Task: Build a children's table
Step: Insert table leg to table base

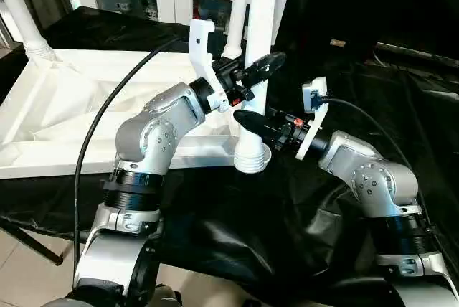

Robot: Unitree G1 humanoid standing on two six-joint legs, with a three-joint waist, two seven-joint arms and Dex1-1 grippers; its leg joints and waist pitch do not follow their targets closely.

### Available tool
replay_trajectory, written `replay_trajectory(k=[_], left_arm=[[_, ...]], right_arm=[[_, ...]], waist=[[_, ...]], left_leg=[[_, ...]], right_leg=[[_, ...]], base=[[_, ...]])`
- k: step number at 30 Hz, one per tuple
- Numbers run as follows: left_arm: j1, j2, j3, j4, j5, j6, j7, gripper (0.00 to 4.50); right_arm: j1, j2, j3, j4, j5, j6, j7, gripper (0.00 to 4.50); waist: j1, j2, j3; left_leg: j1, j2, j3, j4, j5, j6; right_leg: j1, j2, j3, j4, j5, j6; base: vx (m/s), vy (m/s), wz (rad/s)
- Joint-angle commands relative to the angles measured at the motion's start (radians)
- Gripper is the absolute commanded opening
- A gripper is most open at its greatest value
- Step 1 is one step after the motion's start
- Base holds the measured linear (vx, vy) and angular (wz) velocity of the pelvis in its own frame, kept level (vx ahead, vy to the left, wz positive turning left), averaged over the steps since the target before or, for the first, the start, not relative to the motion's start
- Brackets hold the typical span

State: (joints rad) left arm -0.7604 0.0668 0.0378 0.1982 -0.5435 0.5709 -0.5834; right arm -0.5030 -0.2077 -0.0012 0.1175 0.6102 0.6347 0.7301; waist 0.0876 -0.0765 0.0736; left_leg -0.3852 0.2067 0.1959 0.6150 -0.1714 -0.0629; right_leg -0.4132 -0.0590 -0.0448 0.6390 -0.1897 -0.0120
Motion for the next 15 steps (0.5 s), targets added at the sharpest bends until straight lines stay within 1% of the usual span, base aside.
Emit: replay_trajectory(k=[1,2,3,4,5,6,7,8,11,13,15], left_arm=[[-0.033,-0.010,-0.023,-0.038,0.037,-0.023,0.042,1.85],[-0.041,-0.013,-0.043,-0.051,0.107,-0.039,0.126,1.85],[-0.047,-0.014,-0.055,-0.058,0.157,-0.050,0.184,1.85],[-0.051,-0.014,-0.062,-0.062,0.186,-0.057,0.216,1.85],[-0.051,-0.014,-0.062,-0.062,0.186,-0.057,0.216,1.85],[-0.053,-0.012,-0.065,-0.062,0.198,-0.059,0.229,1.85],[-0.054,-0.011,-0.065,-0.060,0.198,-0.060,0.228,1.85],[-0.054,-0.010,-0.065,-0.059,0.198,-0.061,0.227,1.85],[-0.056,-0.010,-0.066,-0.058,0.200,-0.063,0.225,1.84],[-0.054,-0.015,-0.068,-0.061,0.208,-0.063,0.232,1.84],[-0.054,-0.017,-0.069,-0.063,0.212,-0.064,0.237,1.84]], right_arm=[[-0.006,0.012,-0.001,0.014,-0.046,-0.037,-0.055,2.69],[-0.017,0.047,0.054,0.056,-0.136,-0.104,-0.119,2.58],[-0.024,0.072,0.094,0.086,-0.199,-0.151,-0.160,2.51],[-0.029,0.084,0.121,0.104,-0.237,-0.179,-0.180,2.51],[-0.029,0.084,0.121,0.104,-0.237,-0.179,-0.180,2.40],[-0.032,0.088,0.133,0.114,-0.253,-0.190,-0.187,2.26],[-0.032,0.088,0.134,0.114,-0.254,-0.190,-0.187,2.14],[-0.032,0.087,0.134,0.115,-0.254,-0.189,-0.186,2.09],[-0.032,0.089,0.134,0.118,-0.258,-0.192,-0.187,1.98],[-0.033,0.098,0.132,0.132,-0.274,-0.214,-0.190,1.96],[-0.035,0.101,0.132,0.141,-0.280,-0.226,-0.192,1.95]], waist=[[-0.002,0.008,-0.079],[-0.007,-0.015,-0.080],[-0.005,-0.006,-0.079],[-0.013,-0.003,-0.077],[-0.016,-0.001,-0.077],[-0.015,-0.001,-0.079],[-0.013,0.001,-0.078],[-0.013,0.000,-0.078],[-0.011,0.000,-0.080],[-0.010,-0.001,-0.081],[-0.009,-0.001,-0.081]], left_leg=[[0.021,0.027,-0.016,-0.074,-0.166,-0.037],[0.019,0.028,-0.014,-0.073,-0.165,-0.037],[0.019,0.030,-0.018,-0.074,-0.162,-0.044],[0.016,0.027,-0.018,-0.075,-0.165,-0.050],[0.019,0.027,-0.017,-0.074,-0.171,-0.054],[0.020,0.027,-0.017,-0.074,-0.166,-0.054],[0.022,0.028,-0.016,-0.074,-0.169,-0.051],[0.020,0.025,-0.016,-0.074,-0.159,-0.046],[0.020,0.025,-0.015,-0.074,-0.142,-0.038],[0.018,0.024,-0.013,-0.072,-0.135,-0.032],[0.018,0.024,-0.013,-0.072,-0.135,-0.030]], right_leg=[[0.051,-0.072,0.043,-0.083,-0.173,-0.157],[0.053,-0.071,0.042,-0.085,-0.184,-0.149],[0.052,-0.074,0.042,-0.081,-0.194,-0.146],[0.050,-0.074,0.042,-0.085,-0.221,-0.131],[0.047,-0.074,0.043,-0.088,-0.240,-0.123],[0.049,-0.074,0.044,-0.086,-0.229,-0.123],[0.046,-0.073,0.045,-0.087,-0.220,-0.122],[0.050,-0.069,0.045,-0.082,-0.191,-0.123],[0.051,-0.067,0.044,-0.077,-0.127,-0.135],[0.053,-0.068,0.045,-0.076,-0.109,-0.143],[0.053,-0.070,0.045,-0.077,-0.114,-0.146]], base=[[0.000,0.000,0.00],[0.000,0.000,0.00],[0.000,0.000,0.00],[0.000,0.000,0.00],[0.000,0.000,0.00],[0.000,0.000,0.00],[0.000,0.000,0.00],[0.000,0.000,0.00],[0.000,0.000,0.00],[0.000,0.000,0.00],[0.000,0.000,0.00]])
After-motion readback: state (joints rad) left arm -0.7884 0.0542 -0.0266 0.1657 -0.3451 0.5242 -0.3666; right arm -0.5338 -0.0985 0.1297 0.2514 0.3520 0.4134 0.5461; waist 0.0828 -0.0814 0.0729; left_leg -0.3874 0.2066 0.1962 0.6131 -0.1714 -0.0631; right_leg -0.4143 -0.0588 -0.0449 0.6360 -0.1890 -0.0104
